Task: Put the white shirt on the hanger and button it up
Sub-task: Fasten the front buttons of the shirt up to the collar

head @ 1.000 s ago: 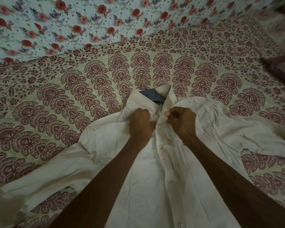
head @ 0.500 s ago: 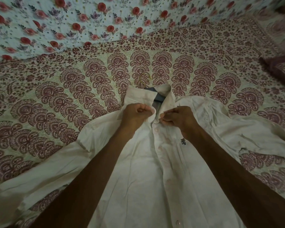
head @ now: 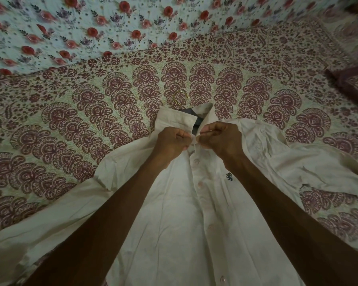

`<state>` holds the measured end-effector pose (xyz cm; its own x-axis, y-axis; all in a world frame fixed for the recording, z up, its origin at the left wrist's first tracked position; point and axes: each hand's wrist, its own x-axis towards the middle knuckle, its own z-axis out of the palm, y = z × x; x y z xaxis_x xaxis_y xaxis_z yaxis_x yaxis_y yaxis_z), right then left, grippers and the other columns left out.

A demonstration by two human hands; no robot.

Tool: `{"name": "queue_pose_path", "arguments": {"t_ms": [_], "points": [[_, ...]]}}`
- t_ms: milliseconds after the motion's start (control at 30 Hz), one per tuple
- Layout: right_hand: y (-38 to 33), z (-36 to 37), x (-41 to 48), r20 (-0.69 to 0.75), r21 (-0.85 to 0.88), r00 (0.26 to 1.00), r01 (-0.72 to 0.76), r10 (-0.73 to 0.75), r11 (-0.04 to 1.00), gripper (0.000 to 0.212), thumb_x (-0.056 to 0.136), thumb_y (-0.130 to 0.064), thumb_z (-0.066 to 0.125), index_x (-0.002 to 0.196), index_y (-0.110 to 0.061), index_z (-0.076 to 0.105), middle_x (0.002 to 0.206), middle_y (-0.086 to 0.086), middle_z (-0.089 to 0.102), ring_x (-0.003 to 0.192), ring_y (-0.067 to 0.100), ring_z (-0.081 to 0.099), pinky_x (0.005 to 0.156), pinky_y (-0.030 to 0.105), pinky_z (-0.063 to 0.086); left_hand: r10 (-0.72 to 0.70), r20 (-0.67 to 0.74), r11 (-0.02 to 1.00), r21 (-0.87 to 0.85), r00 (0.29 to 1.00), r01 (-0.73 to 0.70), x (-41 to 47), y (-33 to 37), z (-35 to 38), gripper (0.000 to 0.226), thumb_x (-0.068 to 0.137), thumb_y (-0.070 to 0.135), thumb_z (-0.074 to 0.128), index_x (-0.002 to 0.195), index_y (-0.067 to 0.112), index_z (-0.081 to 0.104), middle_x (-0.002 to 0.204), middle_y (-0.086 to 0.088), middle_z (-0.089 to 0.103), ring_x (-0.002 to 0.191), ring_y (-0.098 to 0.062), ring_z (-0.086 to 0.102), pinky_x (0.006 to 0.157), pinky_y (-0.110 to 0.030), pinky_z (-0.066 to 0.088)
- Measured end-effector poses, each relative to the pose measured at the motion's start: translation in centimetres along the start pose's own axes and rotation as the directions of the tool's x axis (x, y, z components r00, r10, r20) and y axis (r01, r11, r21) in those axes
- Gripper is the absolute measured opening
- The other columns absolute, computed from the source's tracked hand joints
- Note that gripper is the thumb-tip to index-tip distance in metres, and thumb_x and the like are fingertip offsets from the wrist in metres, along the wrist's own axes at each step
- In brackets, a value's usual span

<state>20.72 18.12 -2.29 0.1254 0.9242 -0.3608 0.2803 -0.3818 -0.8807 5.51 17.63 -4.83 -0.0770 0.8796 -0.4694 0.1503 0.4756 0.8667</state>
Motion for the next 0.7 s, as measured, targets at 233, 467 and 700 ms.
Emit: {"name": "queue_pose_path", "arguments": {"t_ms": [233, 467, 700], "points": [[-0.3, 0.9, 0.2, -0.026, -0.143, 0.994, 0.103, -0.108, 0.984, 0.023, 0.066, 0.002, 0.081, 0.082, -0.011, 0.071, 0.074, -0.001, 0.074, 0.058, -0.001, 0.067, 0.061, 0.013, 0.055, -0.068, 0.06, 0.988, -0.137, 0.996, 0.076, -0.3, 0.7, -0.3, 0.014, 0.087, -0.003, 0.063, 0.078, 0.007, 0.068, 0.071, -0.009, 0.064, 0.069, -0.018, 0.061, 0.07, -0.026, 0.054], [0.2, 1.0, -0.2, -0.046, -0.12, 0.986, 0.154, -0.161, 0.981, 0.041, 0.064, 0.004, 0.079, 0.076, -0.027, 0.056, 0.075, 0.0, 0.075, 0.063, 0.001, 0.068, 0.06, 0.007, 0.048, -0.123, 0.159, 0.96, -0.232, 0.979, 0.159, -1.0, 1.8, -0.3, 0.012, 0.09, 0.0, 0.061, 0.079, 0.002, 0.065, 0.086, -0.018, 0.055, 0.078, -0.023, 0.05, 0.068, -0.027, 0.041], [1.9, 1.2, -0.4, -0.058, 0.162, 0.998, 0.032, -0.023, 0.986, 0.036, 0.065, 0.002, 0.084, 0.08, -0.018, 0.058, 0.08, 0.005, 0.076, 0.074, 0.011, 0.072, 0.084, 0.029, 0.056, -0.163, 0.123, 0.963, -0.195, 0.979, 0.185, -0.5, 1.7, -0.2, 0.009, 0.091, 0.004, 0.063, 0.082, 0.002, 0.065, 0.077, -0.011, 0.061, 0.07, -0.014, 0.057, 0.06, -0.016, 0.056]]}}
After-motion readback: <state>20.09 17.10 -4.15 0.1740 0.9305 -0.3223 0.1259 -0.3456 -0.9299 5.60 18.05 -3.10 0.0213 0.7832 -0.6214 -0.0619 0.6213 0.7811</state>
